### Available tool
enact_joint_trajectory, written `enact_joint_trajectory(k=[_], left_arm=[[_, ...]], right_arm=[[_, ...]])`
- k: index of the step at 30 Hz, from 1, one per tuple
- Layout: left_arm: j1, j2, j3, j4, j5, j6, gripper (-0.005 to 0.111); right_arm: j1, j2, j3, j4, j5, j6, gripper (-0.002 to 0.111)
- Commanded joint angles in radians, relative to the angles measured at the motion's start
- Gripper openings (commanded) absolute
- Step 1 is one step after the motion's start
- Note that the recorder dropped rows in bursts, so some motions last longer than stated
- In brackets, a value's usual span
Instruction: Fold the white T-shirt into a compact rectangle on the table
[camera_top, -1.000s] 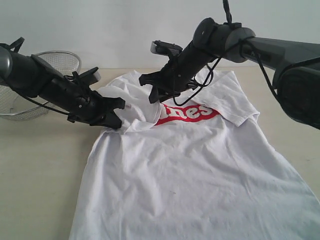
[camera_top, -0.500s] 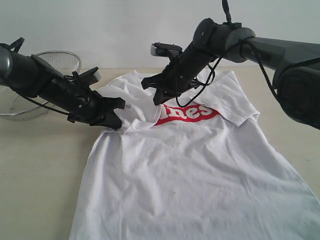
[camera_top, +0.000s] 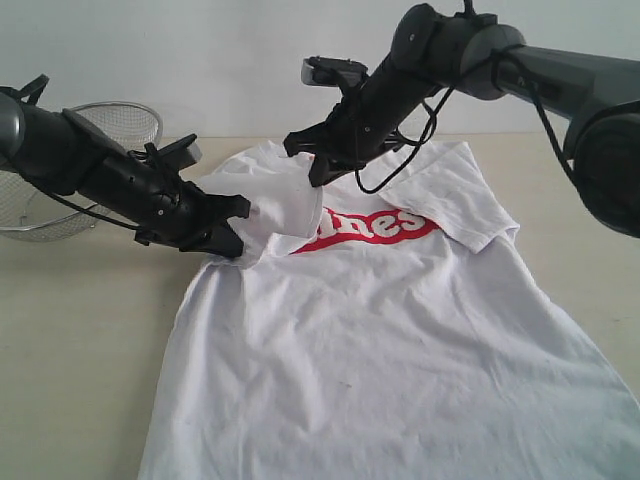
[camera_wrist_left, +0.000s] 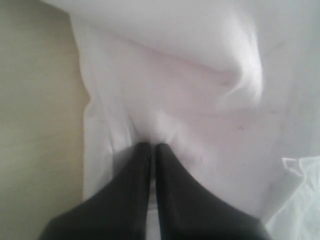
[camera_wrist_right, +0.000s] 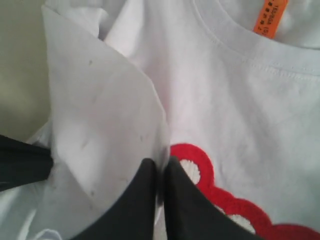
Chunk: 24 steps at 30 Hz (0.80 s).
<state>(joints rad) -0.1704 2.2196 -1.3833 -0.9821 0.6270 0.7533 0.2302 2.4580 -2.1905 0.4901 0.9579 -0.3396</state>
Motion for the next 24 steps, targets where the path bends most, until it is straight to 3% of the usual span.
enact_joint_trajectory(k=[1,10,18,19,22,24], left_arm=[[-0.005,0.003,0.003,0.014,0.001,-0.005,0.005],[-0.005,0.003,0.003,0.014,0.001,-0.005,0.005],[-0.005,0.003,0.003,0.011,-0.002,-0.005,0.005],[-0.005,0.003,0.003,0.012,0.001,-0.005,0.005],[-0.005,0.003,0.003,0.012,0.000,-0.020,0.005],[-0.005,0.003,0.003,0.012,0.000,-0.020,0.005]], right_arm=[[0.000,-0.017,-0.008,-0.098,0.059,0.059,0.000],[0.000,-0.042,-0.008,-0.191,0.173,0.102,0.000],[0.000,-0.039,-0.008,-0.148,-0.005,0.007,0.001],[0.000,-0.031,-0.008,-0.146,-0.042,0.007,0.006],[0.000,0.012,-0.008,-0.085,-0.083,0.007,0.036],[0.000,0.041,-0.008,-0.047,-0.132,0.017,0.042]])
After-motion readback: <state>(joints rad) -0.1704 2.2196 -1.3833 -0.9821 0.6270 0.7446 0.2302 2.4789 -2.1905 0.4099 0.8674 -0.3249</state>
